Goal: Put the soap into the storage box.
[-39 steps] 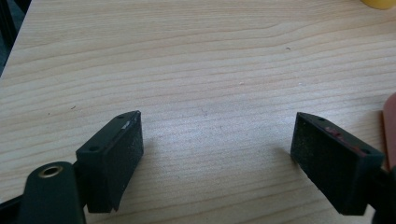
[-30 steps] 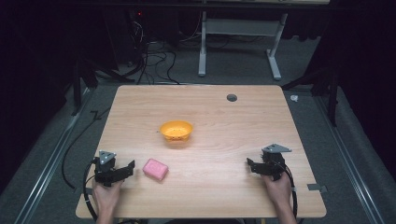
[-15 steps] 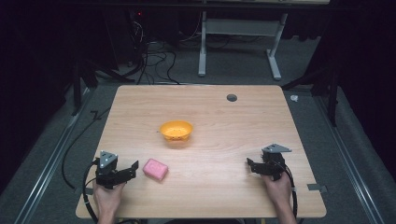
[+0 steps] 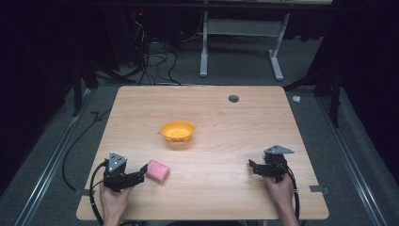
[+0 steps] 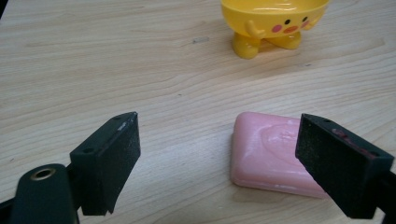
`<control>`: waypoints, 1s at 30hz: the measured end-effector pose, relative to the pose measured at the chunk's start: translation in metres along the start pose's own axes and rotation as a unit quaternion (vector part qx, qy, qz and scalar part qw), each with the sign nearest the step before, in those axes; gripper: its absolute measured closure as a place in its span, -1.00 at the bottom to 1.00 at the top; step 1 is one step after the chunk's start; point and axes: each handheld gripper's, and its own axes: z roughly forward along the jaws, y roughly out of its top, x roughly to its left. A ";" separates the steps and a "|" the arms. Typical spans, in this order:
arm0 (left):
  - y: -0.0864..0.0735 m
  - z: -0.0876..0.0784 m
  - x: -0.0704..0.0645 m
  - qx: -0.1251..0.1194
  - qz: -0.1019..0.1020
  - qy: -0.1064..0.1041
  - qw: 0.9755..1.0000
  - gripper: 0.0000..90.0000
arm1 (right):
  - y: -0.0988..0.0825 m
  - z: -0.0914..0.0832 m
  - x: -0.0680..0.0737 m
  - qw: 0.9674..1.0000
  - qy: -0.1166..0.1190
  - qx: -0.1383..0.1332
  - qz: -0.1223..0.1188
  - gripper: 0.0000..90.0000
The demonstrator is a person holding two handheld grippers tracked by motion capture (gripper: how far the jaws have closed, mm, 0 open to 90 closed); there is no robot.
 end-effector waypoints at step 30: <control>-0.002 0.018 -0.039 0.029 0.022 -0.044 0.998 -0.79 | 0.000 0.000 0.000 1.000 0.001 0.000 0.001 -0.49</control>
